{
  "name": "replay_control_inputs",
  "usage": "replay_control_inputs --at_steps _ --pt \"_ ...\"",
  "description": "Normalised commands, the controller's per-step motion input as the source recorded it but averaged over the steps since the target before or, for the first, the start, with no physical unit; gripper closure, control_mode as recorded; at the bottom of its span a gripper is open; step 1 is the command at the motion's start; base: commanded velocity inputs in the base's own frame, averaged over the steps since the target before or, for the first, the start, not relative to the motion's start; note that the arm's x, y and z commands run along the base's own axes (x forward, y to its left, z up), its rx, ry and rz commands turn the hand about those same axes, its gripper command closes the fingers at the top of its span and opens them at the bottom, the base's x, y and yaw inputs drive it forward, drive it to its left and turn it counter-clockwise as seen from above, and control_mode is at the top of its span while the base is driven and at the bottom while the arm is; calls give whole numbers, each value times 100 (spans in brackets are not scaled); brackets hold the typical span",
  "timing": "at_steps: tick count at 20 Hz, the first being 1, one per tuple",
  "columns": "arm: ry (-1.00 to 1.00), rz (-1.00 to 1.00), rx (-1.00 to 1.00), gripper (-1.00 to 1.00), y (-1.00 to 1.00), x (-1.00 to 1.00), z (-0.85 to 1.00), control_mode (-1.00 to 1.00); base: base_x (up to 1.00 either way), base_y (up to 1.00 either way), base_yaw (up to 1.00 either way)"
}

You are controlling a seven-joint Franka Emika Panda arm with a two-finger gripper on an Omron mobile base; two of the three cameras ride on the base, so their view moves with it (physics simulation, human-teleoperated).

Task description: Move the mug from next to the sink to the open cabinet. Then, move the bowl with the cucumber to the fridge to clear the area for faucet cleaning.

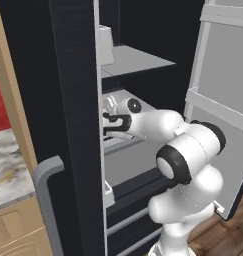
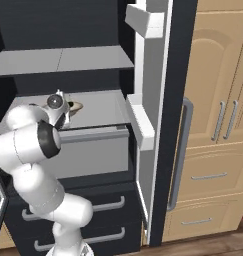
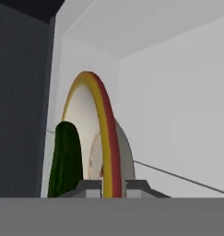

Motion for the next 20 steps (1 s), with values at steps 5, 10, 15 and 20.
replay_control_inputs --at_steps 5,10,15,20 --pt "3 0 -2 100 0 33 -32 -100 0 0 0" --pt "1 -2 0 100 6 45 -5 -100 0 0 0" --pt "-5 -1 0 -100 -1 -16 3 -100 0 0 0" --pt "-19 0 0 -100 -13 -65 39 -100 0 0 0"
